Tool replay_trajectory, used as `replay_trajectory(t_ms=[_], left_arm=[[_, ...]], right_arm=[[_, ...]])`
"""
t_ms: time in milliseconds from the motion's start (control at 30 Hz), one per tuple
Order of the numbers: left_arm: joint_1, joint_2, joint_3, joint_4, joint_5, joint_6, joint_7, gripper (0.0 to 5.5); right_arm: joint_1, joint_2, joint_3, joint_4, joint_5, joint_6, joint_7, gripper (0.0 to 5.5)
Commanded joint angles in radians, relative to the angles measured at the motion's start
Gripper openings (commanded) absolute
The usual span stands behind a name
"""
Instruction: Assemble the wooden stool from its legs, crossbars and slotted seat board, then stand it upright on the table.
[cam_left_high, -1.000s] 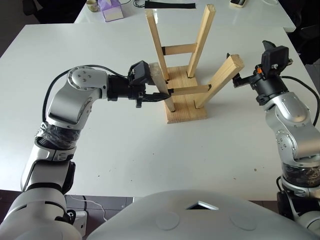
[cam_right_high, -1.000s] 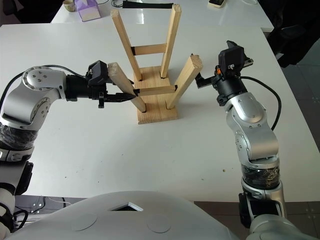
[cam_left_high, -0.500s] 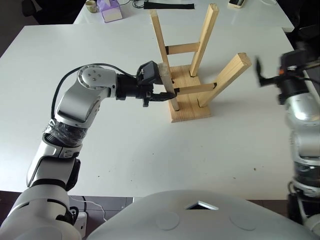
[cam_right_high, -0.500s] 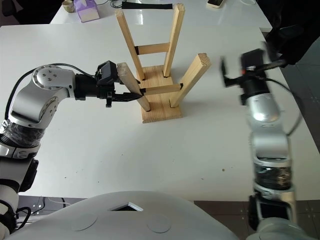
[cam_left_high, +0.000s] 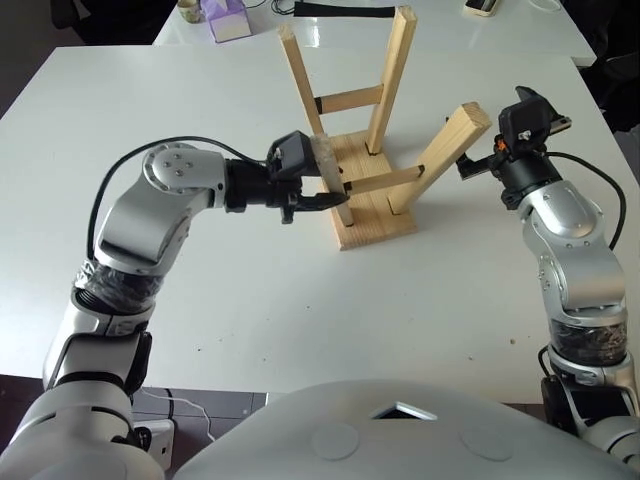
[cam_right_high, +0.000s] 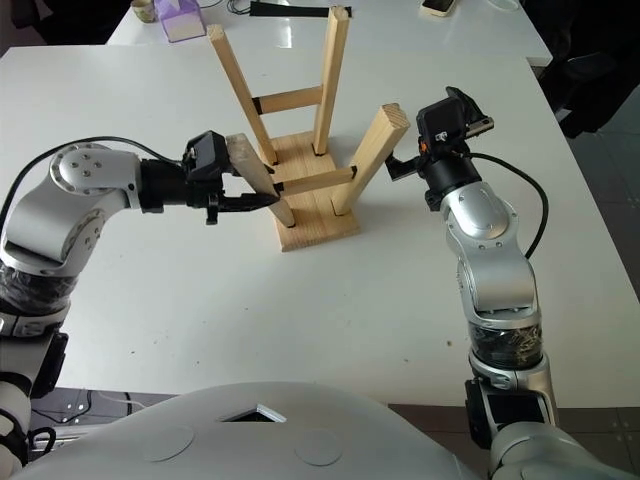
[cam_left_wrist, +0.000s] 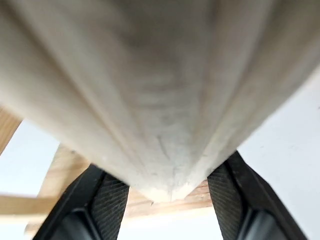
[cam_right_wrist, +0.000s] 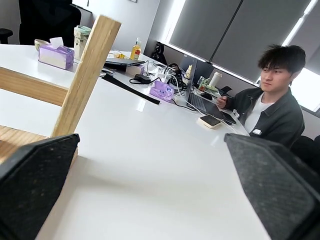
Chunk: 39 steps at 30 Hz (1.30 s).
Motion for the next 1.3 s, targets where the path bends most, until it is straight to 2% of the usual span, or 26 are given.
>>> replay_trajectory(t_ms=[33,133,200,333,467,633,767,833,900,1000,1133,1200,1300], left_arm=[[0.014,-0.055,-0.029,-0.046,-0.042,0.057,0.035,3.08],[0.001,-0.075,-0.001,-0.028,-0.048,0.071,0.074,3.60],[0.015,-0.073,0.012,-0.039,-0.076,0.077,0.065,3.74],[0.063,-0.081,0.018,-0.106,-0.155,0.111,0.049,3.74],[0.107,-0.030,0.029,-0.073,-0.090,0.044,0.051,3.74],[0.270,0.065,0.172,-0.027,-0.096,-0.046,0.000,3.74],[0.434,0.109,0.313,0.024,-0.149,-0.097,-0.062,3.74],[0.458,0.129,0.354,0.112,-0.128,-0.139,-0.088,3.74],[0.423,0.129,0.370,0.240,-0.077,-0.192,-0.073,3.44],[0.293,0.078,0.354,0.490,0.007,-0.278,-0.012,2.96],[0.090,0.007,0.301,0.895,0.220,-0.509,0.183,2.96],[0.016,-0.007,0.266,1.089,0.339,-0.703,0.298,2.96],[-0.062,-0.047,0.263,1.295,0.406,-0.874,0.422,2.96]], right_arm=[[0.026,-0.004,0.042,0.083,-0.011,-0.125,0.085,5.40],[0.044,-0.017,0.011,0.158,-0.030,-0.183,0.077,5.40],[0.047,-0.017,-0.011,0.203,-0.040,-0.209,0.069,5.40],[0.044,-0.023,-0.019,0.269,-0.064,-0.251,0.075,5.40],[0.047,-0.060,-0.022,0.315,-0.108,-0.262,0.086,5.40],[0.098,-0.103,-0.038,0.326,-0.147,-0.254,0.106,5.40],[0.175,-0.121,-0.051,0.247,-0.135,-0.224,0.142,5.40],[0.216,-0.143,-0.072,0.192,-0.111,-0.183,0.180,5.40],[0.225,-0.151,-0.096,0.156,-0.076,-0.108,0.213,5.08],[0.206,-0.197,-0.051,0.146,-0.079,-0.056,0.303,4.62],[0.209,-0.284,0.036,0.105,-0.080,-0.028,0.455,4.62],[0.221,-0.329,0.060,0.085,-0.073,-0.036,0.528,4.62],[0.205,-0.382,0.089,0.108,-0.078,-0.065,0.617,4.62]])
